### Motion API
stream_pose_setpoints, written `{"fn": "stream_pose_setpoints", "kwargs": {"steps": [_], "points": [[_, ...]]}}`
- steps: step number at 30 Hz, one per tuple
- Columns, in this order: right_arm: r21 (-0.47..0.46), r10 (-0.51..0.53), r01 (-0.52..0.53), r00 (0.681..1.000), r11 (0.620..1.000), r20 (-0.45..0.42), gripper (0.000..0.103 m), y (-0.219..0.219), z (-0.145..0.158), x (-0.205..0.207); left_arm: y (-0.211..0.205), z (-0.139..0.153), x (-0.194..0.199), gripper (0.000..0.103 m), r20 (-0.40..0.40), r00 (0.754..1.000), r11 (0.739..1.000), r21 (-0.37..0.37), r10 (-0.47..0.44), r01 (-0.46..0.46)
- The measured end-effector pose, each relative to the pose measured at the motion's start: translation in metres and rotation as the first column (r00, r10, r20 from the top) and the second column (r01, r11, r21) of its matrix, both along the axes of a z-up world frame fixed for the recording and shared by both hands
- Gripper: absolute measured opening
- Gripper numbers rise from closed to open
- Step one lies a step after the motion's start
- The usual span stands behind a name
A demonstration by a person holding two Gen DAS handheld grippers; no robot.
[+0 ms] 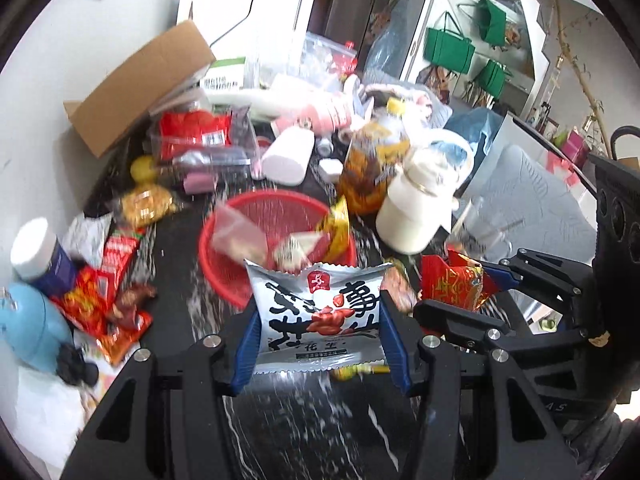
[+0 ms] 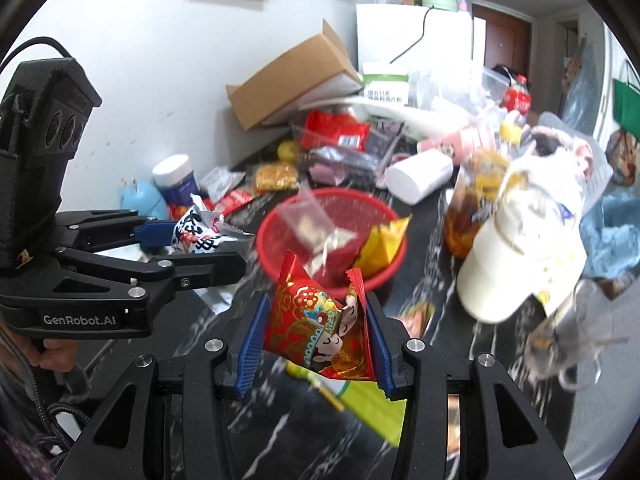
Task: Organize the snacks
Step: 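Carry both packets over the red basket with both grippers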
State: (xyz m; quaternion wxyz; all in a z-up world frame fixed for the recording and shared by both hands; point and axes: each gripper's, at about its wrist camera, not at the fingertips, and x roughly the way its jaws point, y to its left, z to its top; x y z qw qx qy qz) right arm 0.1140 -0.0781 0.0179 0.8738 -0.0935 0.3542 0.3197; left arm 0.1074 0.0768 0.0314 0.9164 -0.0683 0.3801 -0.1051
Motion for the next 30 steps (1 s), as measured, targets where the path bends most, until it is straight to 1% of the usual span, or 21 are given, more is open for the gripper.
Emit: {"fn": "stream_pose_setpoints", "kwargs": {"steps": [8, 14, 18, 22, 30], "points": [[0.013, 0.000, -0.001, 0.999, 1.000, 0.047, 0.046, 0.009, 0.021, 0.038, 0.010, 0.017, 0.031, 0.052, 0.054, 0.998, 1.000, 0.009, 0.021, -0.021], [0.010, -0.006, 0.005, 0.999, 1.000, 0.053, 0.046, 0.019, 0.023, 0.068, 0.019, 0.015, 0.056, 0.052, 0.061, 0.997, 0.998, 0.033, 0.051, -0.053], [0.000, -0.017, 0.017, 0.999, 1.000, 0.041, 0.046, 0.026, 0.016, 0.089, 0.024, 0.003, 0.072, 0.052, 0.042, 0.996, 0.996, 0.053, 0.075, -0.078], [-0.004, -0.036, 0.036, 0.999, 0.999, 0.010, 0.046, 0.033, 0.005, 0.113, 0.027, -0.015, 0.082, 0.052, 0.005, 0.996, 0.994, 0.056, 0.092, -0.092], [-0.019, -0.054, 0.053, 0.998, 0.998, -0.029, 0.046, 0.043, -0.017, 0.138, 0.029, -0.043, 0.092, 0.052, -0.057, 0.993, 0.993, 0.060, 0.107, -0.103]]}}
